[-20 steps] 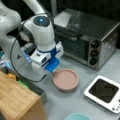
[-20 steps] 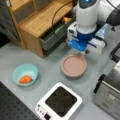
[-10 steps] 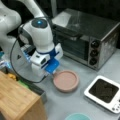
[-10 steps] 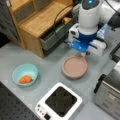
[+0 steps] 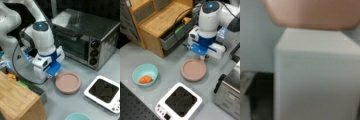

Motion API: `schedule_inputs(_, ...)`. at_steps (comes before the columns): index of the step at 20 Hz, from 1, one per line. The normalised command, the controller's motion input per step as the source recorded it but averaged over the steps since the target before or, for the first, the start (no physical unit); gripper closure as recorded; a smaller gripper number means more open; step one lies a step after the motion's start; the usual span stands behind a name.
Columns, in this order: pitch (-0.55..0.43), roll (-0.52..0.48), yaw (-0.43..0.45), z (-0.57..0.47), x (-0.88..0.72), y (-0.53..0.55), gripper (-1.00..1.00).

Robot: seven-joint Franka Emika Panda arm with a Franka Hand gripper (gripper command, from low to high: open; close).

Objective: Pick up the pan. Place the pan on the table. Pick up the bowl. Place the bowl on the stove.

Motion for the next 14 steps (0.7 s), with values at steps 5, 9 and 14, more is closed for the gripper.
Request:
schedule_inputs(5, -0.059, -0.010, 0.094, -0.03, 0.07, 0.00, 1.00)
schedule_inputs(9, -0.068, -0.012, 0.093, -0.06, 0.06, 0.02, 1.00)
schedule_inputs(14, -0.075, -0.007, 0.092, -0.10, 0.03, 0.02, -1.00)
